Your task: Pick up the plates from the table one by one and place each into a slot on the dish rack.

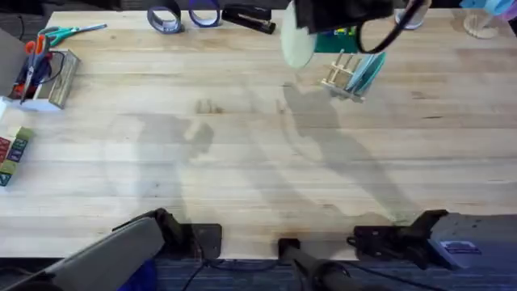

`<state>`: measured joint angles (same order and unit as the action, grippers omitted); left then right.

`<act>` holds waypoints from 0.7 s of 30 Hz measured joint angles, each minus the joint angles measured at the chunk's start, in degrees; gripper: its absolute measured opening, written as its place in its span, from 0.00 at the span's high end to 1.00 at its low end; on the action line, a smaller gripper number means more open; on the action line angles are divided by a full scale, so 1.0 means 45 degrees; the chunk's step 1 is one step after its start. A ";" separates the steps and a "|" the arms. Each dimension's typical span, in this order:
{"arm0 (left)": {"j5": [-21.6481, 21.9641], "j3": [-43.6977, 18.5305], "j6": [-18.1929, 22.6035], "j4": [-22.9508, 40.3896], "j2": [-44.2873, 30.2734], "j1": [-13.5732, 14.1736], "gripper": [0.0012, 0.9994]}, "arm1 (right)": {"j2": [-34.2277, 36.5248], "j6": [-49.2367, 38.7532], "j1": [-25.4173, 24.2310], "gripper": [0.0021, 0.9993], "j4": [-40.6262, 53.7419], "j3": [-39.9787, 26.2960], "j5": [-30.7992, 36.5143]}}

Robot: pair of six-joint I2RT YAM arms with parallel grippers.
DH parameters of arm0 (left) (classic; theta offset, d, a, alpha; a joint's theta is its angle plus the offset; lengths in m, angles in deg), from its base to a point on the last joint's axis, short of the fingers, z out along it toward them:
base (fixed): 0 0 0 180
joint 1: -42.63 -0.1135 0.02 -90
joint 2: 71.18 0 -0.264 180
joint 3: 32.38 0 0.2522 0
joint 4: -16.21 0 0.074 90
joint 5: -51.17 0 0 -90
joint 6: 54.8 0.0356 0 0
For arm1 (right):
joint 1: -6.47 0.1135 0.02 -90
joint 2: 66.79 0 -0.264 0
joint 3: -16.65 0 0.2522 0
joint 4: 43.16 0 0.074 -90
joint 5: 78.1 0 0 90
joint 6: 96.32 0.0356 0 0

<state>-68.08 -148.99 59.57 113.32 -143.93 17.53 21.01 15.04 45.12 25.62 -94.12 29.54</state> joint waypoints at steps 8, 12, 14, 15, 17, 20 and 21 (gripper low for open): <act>0.0049 0.0000 -0.0090 -0.0073 0.0000 0.0000 0.00 | -0.0483 0.2554 -0.0105 0.97 0.0278 0.0000 0.1784; 0.0078 0.0000 -0.0090 -0.0083 0.0000 0.0000 0.01 | -0.0483 0.4550 -0.0585 0.97 0.1049 0.0000 0.1948; 0.0074 0.0000 -0.0090 -0.0083 0.0000 0.0000 0.00 | -0.0483 0.5502 -0.1001 0.97 0.1514 0.0000 0.2017; 0.0068 0.0000 -0.0090 -0.0083 0.0000 0.0000 0.00 | -0.0483 0.5912 -0.1211 0.97 0.1698 0.0000 0.2054; 0.0031 0.0000 -0.0090 -0.0083 0.0000 0.0000 0.00 | -0.0483 0.6562 -0.1622 0.97 0.1906 0.0000 0.2130; -0.0007 0.0000 -0.0090 -0.0083 0.0000 0.0000 0.01 | -0.0483 0.7115 -0.1997 0.97 0.2059 0.0000 0.2224; -0.0015 0.0000 -0.0090 -0.0083 0.0000 0.0000 0.00 | -0.0483 0.7238 -0.2054 0.97 0.2180 0.0000 0.2229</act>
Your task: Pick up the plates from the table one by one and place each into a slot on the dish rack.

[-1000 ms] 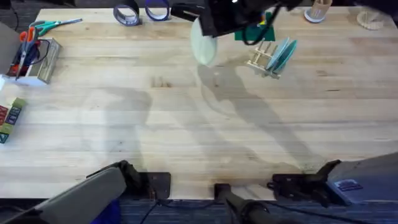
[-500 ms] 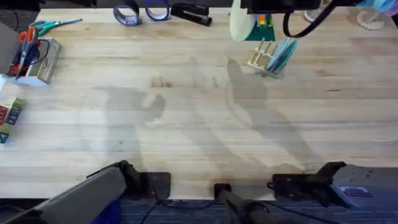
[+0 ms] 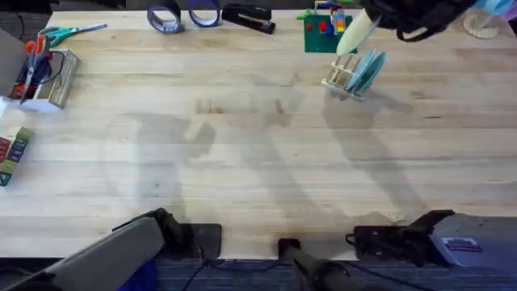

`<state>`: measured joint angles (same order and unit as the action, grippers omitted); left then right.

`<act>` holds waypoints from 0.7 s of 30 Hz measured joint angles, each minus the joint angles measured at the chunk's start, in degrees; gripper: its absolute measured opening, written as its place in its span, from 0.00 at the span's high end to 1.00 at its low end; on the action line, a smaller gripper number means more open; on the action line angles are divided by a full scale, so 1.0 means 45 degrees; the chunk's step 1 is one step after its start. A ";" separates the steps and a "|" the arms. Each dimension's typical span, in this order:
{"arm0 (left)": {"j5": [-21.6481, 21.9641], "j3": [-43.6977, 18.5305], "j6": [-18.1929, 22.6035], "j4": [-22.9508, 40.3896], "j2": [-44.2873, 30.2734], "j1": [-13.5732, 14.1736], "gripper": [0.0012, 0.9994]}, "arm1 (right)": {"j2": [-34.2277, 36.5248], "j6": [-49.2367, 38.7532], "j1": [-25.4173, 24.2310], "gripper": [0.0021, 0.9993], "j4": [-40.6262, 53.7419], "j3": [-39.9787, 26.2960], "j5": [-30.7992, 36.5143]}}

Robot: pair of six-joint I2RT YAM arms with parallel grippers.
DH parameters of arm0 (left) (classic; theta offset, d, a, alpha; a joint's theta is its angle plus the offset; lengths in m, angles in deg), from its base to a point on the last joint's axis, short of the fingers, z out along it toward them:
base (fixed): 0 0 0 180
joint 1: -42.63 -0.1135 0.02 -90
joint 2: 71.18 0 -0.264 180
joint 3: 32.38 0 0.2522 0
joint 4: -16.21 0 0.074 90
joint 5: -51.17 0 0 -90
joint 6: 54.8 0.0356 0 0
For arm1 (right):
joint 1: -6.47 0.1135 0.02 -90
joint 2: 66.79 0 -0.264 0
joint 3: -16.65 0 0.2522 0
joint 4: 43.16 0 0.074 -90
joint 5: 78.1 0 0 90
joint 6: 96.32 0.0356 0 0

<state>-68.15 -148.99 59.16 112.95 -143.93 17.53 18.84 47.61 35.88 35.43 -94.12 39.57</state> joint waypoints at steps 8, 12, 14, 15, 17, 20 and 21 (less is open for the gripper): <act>-0.0005 0.0000 0.0000 0.0007 0.0000 0.0000 0.01 | 0.0000 0.0690 -0.0244 0.97 0.0778 0.0000 0.0001; -0.0005 0.0000 0.0000 0.0049 0.0000 0.0000 0.00 | 0.0000 0.0423 -0.0277 0.97 0.0873 0.0000 0.0002; -0.0005 0.0000 0.0000 0.0063 0.0000 0.0000 0.01 | 0.0005 0.0188 -0.0277 0.97 0.0895 0.0000 0.0000; -0.0005 0.0000 0.0000 0.0077 0.0000 0.0000 0.01 | 0.0021 0.0051 -0.0277 0.97 0.0914 0.0000 0.0002; -0.0005 0.0000 0.0000 0.0092 0.0000 0.0000 0.01 | 0.0102 -0.0170 -0.0277 0.97 0.0944 0.0000 0.0000; -0.0005 0.0000 0.0000 0.0104 0.0000 0.0000 0.01 | 0.0767 -0.0470 -0.0277 0.97 0.1210 -0.0012 0.0000; -0.0005 0.0000 0.0000 0.0115 0.0000 0.0000 0.01 | 0.0977 -0.0544 -0.0277 0.97 0.1284 -0.0060 -0.0002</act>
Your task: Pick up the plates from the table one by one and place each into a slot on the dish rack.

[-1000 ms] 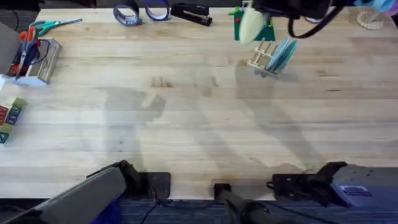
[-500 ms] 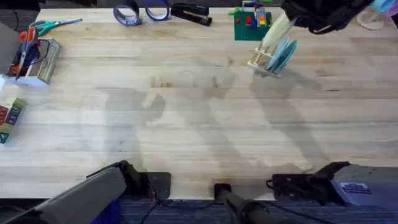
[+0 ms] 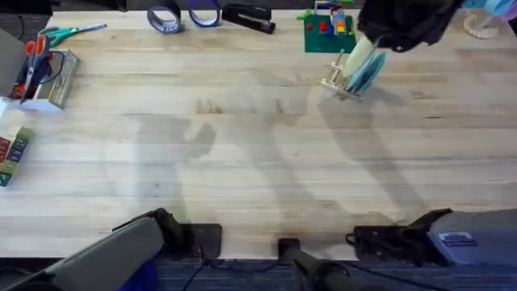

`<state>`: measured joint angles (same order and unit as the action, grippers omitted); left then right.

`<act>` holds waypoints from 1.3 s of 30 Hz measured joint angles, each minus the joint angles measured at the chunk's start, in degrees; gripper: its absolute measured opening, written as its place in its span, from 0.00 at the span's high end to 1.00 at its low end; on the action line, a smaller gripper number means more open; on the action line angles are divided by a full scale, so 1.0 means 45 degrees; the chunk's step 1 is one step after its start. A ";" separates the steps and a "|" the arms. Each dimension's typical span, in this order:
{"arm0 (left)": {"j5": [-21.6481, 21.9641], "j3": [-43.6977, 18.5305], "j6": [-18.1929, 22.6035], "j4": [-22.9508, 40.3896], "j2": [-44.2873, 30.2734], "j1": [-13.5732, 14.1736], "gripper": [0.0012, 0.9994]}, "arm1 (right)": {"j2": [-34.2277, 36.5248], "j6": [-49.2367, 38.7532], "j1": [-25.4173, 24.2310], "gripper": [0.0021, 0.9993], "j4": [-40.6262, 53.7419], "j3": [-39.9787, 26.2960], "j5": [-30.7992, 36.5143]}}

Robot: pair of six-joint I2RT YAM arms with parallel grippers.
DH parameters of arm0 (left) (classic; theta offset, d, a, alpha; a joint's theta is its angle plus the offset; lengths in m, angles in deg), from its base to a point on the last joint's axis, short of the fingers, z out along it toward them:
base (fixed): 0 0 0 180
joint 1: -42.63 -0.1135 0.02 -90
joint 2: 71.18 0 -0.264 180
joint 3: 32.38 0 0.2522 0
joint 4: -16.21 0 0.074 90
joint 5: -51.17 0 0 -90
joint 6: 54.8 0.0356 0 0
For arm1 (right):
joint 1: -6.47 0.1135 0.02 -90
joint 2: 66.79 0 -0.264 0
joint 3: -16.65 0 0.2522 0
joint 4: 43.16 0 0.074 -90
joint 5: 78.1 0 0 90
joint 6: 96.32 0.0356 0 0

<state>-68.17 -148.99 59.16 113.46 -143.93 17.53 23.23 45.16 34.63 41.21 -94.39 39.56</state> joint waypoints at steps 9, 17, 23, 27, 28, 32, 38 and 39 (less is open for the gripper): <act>0.0000 0.0000 0.0000 0.0264 0.0000 0.0000 0.01 | 0.1743 -0.0460 -0.0150 0.97 0.1062 -0.1615 -0.0003; 0.0000 0.0000 0.0000 0.0264 0.0000 0.0000 0.01 | 0.2413 -0.0505 -0.0844 0.97 0.1340 -0.2327 -0.0003; 0.0000 0.0000 0.0000 0.0264 0.0000 0.0000 0.01 | 0.2414 -0.0505 -0.1395 0.97 0.1345 -0.2349 -0.0107; 0.0000 0.0000 0.0000 0.0264 0.0000 0.0000 0.01 | 0.2418 -0.0505 -0.1608 0.97 0.1219 -0.2349 -0.0159; 0.0000 0.0000 0.0000 0.0264 0.0000 0.0000 0.01 | 0.2442 -0.0502 -0.1608 0.97 0.1171 -0.2351 -0.0164; 0.0000 0.0000 0.0000 0.0264 0.0000 0.0000 0.00 | 0.2700 -0.0505 -0.1608 0.97 0.0968 -0.2373 -0.0198; 0.0000 0.0000 0.0000 0.0264 0.0000 0.0000 0.01 | 0.3149 -0.0505 -0.1690 0.97 0.0884 -0.2373 -0.0248; 0.0000 0.0000 0.0000 0.0269 0.0000 0.0000 0.01 | 0.3166 -0.0505 -0.1722 0.97 0.0884 -0.2373 -0.0251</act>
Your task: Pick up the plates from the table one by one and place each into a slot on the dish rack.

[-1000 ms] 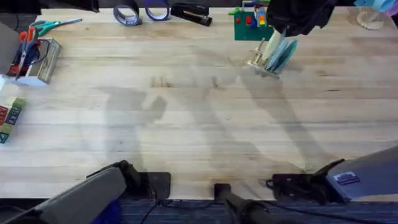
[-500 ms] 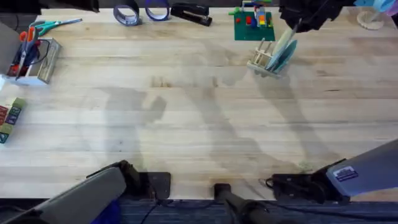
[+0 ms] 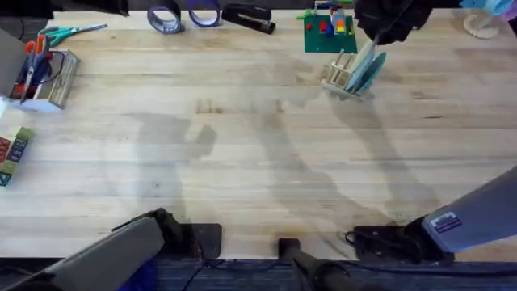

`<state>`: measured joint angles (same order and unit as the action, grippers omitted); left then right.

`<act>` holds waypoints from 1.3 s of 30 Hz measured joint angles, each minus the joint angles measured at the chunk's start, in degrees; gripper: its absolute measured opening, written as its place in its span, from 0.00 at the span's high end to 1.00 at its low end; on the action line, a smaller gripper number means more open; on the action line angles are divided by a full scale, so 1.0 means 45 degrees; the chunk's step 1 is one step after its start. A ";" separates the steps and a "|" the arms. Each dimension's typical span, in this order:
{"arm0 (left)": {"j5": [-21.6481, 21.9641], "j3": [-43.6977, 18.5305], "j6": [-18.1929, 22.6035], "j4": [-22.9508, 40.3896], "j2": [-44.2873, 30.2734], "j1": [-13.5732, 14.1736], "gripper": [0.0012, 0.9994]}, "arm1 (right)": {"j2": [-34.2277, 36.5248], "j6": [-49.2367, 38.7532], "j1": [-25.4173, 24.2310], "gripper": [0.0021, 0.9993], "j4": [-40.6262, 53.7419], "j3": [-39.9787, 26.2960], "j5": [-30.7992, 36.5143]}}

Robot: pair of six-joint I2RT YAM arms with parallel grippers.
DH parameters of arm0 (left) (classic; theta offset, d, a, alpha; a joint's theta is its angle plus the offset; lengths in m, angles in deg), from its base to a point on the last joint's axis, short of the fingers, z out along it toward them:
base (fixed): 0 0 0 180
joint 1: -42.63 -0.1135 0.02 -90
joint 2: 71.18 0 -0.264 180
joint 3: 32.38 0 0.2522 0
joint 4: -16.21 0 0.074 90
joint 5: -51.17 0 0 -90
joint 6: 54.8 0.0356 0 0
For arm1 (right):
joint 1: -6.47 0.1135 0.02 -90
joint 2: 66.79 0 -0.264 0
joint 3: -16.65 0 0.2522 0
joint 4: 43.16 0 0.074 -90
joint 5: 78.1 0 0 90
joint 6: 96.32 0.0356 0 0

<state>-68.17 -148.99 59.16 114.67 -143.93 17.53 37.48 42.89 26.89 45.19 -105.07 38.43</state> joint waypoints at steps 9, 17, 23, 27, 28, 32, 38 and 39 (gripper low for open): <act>0.0000 0.0000 0.0000 -0.0002 0.0000 0.0000 0.01 | 0.0176 0.0002 -0.0294 0.97 -0.0093 0.0000 0.0005; 0.0000 0.0000 0.0000 -0.0002 0.0000 0.0000 0.01 | 0.0583 -0.0094 -0.0294 0.97 -0.0662 0.0000 -0.0007; 0.0000 0.0000 0.0000 -0.0005 0.0000 0.0000 0.01 | 0.0583 -0.0241 -0.0330 0.97 -0.0714 0.0000 -0.0031; 0.0000 0.0000 0.0000 -0.0002 0.0000 0.0000 0.01 | 0.0607 -0.0335 -0.0457 0.97 -0.0724 0.0000 -0.0053; 0.0000 0.0000 0.0000 -0.0005 0.0000 0.0000 0.01 | 0.0607 -0.0345 -0.0489 0.97 -0.0737 0.0000 -0.0057; 0.0000 0.0000 0.0000 0.0000 0.0000 0.0000 0.01 | 0.0607 -0.0379 -0.0599 0.97 -0.0874 0.0000 -0.0063; 0.0000 0.0000 0.0000 0.0000 -0.0005 0.0000 0.00 | 0.0607 -0.0379 -0.0639 0.97 -0.1048 0.0000 -0.0087; 0.0000 0.0000 0.0000 -0.0005 0.0000 0.0000 0.00 | 0.0612 -0.0379 -0.0639 0.97 -0.1044 0.0000 -0.0087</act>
<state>-68.17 -148.99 59.16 114.65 -143.93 17.53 40.24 41.19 24.01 40.49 -105.07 38.03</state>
